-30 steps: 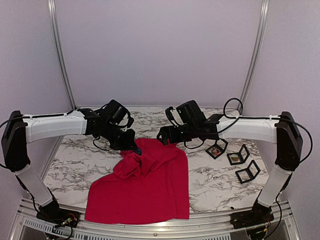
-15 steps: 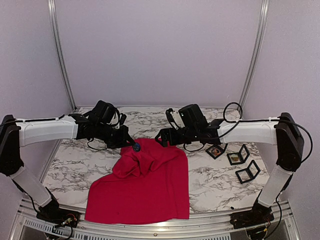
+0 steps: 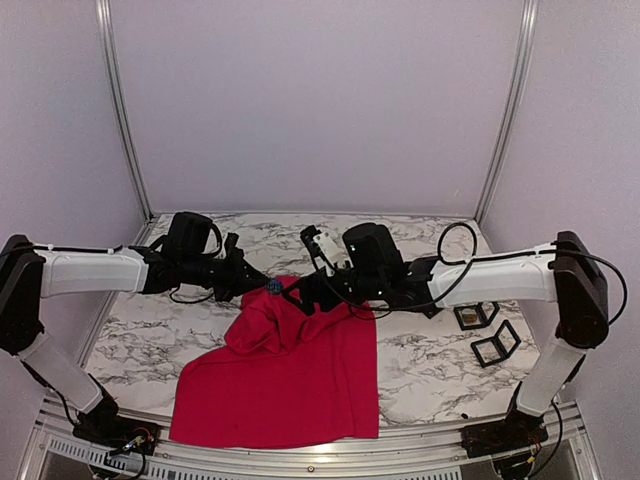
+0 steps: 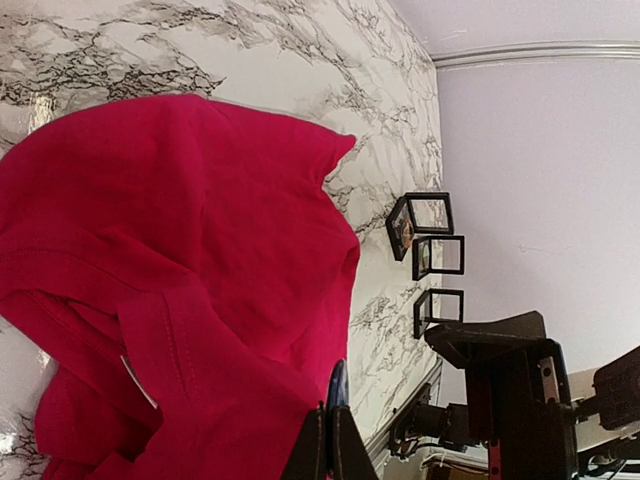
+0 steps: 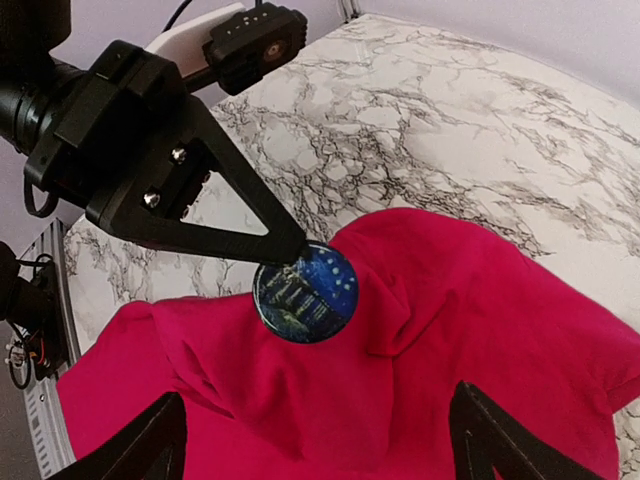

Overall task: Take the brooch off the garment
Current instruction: Pick up the brooch from the flattened clothing, then pick up the flattened clothing from the center of the board.

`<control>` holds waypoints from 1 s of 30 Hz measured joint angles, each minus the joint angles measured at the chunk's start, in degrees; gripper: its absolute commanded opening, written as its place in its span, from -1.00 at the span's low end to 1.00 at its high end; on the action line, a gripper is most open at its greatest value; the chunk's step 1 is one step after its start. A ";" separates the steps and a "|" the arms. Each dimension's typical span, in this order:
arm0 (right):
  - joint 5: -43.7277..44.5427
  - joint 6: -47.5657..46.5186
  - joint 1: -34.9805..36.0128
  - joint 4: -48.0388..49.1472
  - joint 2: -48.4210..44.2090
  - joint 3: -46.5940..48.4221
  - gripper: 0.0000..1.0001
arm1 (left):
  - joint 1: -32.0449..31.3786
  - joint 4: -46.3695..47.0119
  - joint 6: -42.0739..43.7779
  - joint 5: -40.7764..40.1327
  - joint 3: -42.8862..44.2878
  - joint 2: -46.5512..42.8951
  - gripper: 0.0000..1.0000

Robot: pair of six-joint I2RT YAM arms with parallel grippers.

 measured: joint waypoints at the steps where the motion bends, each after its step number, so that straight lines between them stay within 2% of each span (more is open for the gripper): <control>1: 0.00 -0.20 0.26 0.48 0.15 0.00 0.72 | 0.20 0.98 -1.22 0.50 -0.46 -0.13 -1.00; 12: 0.98 -1.05 2.14 2.67 6.51 0.55 0.65 | 1.09 11.39 -11.74 4.24 -6.08 -0.33 -1.00; 16: 1.33 -0.72 2.58 3.45 8.59 0.85 0.54 | 1.11 13.97 -13.94 4.83 -6.86 -0.33 -1.00; 19: 1.70 -0.11 2.93 4.04 9.88 1.73 0.28 | 1.11 15.65 -15.13 5.33 -7.48 -0.33 -1.00; 24: 2.51 0.87 3.13 5.57 10.75 2.14 -0.53 | 1.11 18.29 -17.11 5.99 -8.76 -0.33 -1.00; 27: 3.02 1.60 3.19 6.75 10.86 2.12 -0.92 | 1.11 19.45 -17.84 6.62 -9.42 -0.33 -1.00; 28: 3.41 2.08 3.28 7.10 10.95 2.12 -1.00 | 1.11 19.58 -17.97 6.91 -9.51 -0.33 -1.00; 30: 4.07 2.32 3.65 7.54 11.02 2.10 -1.00 | 1.11 19.76 -18.21 7.41 -9.53 -0.33 -1.00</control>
